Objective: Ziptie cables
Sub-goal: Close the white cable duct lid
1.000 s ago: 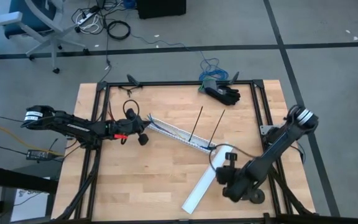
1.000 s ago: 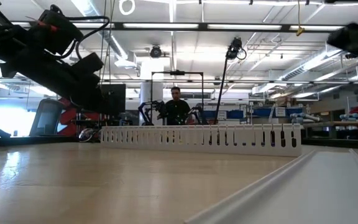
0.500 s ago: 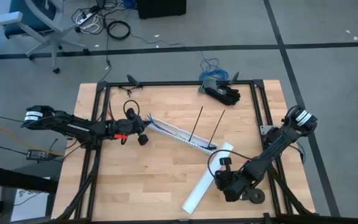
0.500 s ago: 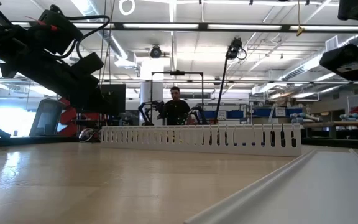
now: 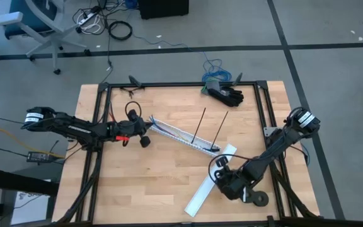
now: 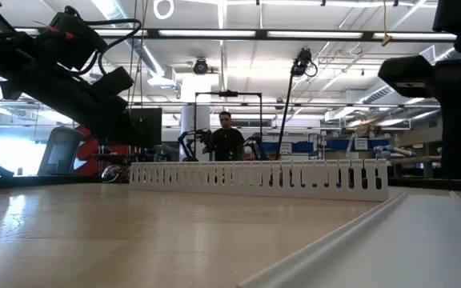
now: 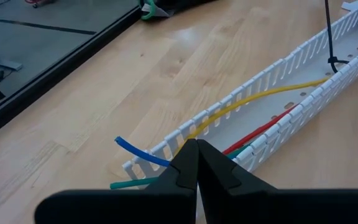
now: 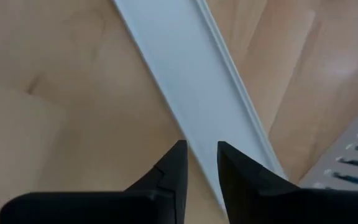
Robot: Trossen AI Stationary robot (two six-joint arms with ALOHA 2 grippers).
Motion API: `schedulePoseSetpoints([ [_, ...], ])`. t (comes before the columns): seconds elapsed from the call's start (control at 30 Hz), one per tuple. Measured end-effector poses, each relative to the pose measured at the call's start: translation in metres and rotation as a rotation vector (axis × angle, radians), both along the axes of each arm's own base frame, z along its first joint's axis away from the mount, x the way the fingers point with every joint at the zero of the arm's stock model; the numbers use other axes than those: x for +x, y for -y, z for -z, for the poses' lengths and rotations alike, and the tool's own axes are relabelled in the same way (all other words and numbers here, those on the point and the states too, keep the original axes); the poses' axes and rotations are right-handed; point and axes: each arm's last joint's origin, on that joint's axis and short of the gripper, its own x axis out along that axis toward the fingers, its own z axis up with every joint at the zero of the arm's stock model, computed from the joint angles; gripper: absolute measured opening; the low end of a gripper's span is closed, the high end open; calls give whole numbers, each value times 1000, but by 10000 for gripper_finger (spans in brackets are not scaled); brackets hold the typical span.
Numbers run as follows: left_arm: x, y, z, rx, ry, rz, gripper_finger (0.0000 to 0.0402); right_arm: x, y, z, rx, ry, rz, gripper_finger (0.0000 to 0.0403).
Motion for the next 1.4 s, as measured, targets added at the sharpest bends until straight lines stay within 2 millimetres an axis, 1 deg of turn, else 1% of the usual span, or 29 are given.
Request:
schedulePoseSetpoints([
  [0.13,0,0,0,-2,4,2,12,5,5,3,-17,-32,-58,79],
  [0.27,0,0,0,-4,6,7,12,9,14,11,8,-138,-113,76],
  [0.47,1,0,-1,-6,9,7,12,14,22,13,18,-152,-105,71],
  [0.53,1,0,-1,-10,11,4,12,16,24,13,25,-148,-91,55],
  [0.63,1,0,-1,-13,13,3,12,17,23,13,55,-132,-47,13],
  [0.77,1,0,-1,-34,25,-8,12,18,19,12,124,-126,5,3],
  [0.9,1,0,-1,-70,47,-28,12,13,18,10,165,-159,71,1],
  [1.0,1,1,-1,-106,64,-23,12,8,17,3,206,-166,119,0],
  [1.1,2,3,-1,-161,72,43,12,4,16,-8,247,-135,153,0],
  [1.23,3,9,-1,-197,74,115,12,-3,16,-28,278,-44,200,1],
  [1.4,7,21,-8,-199,158,169,12,-12,20,-51,312,47,271,1],
])
